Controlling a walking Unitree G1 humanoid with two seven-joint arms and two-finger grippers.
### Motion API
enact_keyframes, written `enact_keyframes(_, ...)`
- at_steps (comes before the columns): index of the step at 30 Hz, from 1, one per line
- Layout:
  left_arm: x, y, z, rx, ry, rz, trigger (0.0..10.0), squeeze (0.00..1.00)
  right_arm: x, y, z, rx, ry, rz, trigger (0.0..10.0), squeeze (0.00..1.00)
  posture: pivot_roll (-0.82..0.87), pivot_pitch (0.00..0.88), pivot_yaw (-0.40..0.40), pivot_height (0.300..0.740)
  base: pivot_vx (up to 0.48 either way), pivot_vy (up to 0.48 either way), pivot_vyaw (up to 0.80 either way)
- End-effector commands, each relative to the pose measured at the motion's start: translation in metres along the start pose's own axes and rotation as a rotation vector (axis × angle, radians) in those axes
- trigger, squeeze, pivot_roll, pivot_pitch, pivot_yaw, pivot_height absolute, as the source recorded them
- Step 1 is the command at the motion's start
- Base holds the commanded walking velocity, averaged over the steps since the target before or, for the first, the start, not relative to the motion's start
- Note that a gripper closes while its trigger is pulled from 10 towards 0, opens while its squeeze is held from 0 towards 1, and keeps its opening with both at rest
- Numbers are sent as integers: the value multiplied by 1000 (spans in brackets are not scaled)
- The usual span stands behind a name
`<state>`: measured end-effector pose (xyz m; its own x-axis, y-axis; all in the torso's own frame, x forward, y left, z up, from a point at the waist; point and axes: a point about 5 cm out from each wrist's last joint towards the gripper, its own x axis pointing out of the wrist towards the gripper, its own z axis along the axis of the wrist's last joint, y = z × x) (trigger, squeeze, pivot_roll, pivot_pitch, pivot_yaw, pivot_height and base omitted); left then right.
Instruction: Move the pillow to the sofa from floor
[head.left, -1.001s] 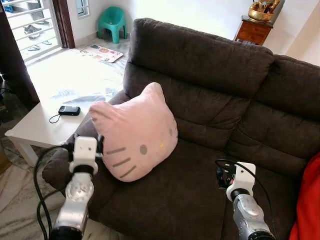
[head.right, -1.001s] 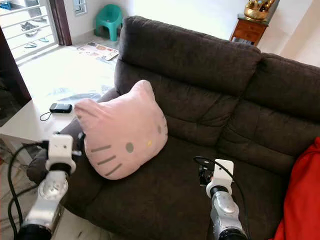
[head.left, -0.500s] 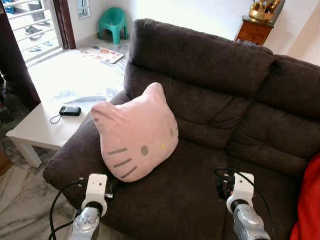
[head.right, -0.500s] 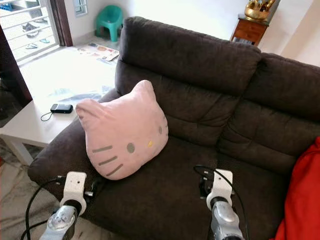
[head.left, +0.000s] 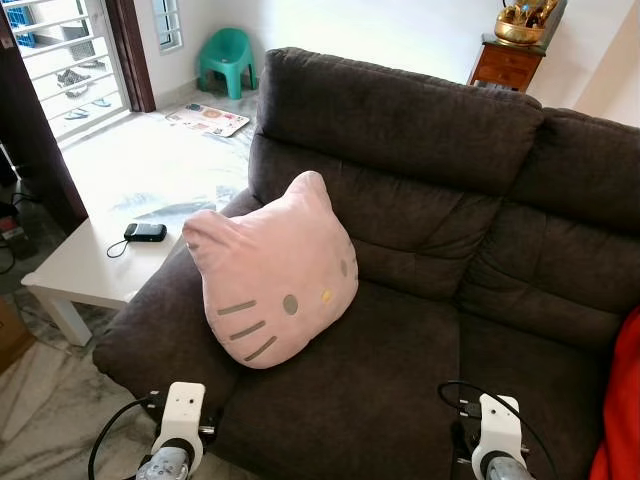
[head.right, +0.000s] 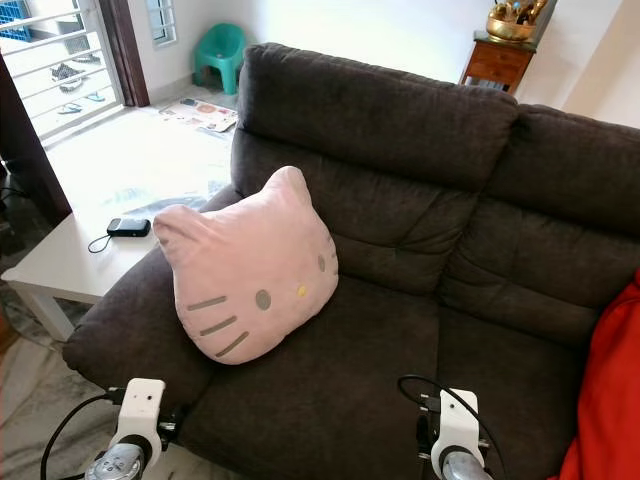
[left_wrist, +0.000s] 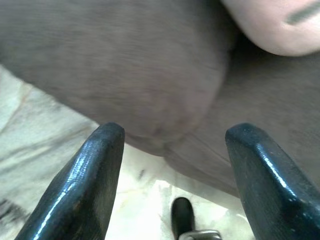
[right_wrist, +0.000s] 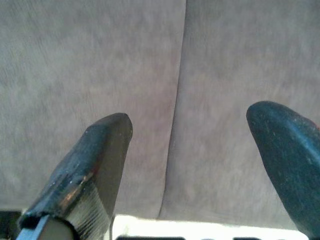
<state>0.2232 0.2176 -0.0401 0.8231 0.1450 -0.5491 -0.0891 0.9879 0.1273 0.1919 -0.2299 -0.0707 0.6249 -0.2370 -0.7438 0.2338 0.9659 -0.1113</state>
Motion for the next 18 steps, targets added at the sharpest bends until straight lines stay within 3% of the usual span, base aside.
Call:
enact_keyframes(1,2,4,-4,-11,48,-1,10000,0,-1,0,-8,18,45,-3,10000,0,153,0,-77,740,0,0,0)
enact_keyframes(5,-3,15,-23,-8,137,36,10000,0,-3,2,-17,38,82,-4,10000,0,135,0,-56,740,0,0,0)
enact_keyframes(7,-13,29,-44,-39,220,92,10000,0,-4,4,-20,71,85,-4,10000,0,131,0,-49,740,0,0,0)
enact_keyframes(9,-19,33,-55,-34,266,99,10000,0,-4,5,-21,84,81,3,10000,0,134,0,-46,740,0,0,0)
enact_keyframes(18,-23,31,-63,-79,292,108,10000,0,-5,10,-22,109,75,41,10000,0,120,0,-57,740,0,0,0)
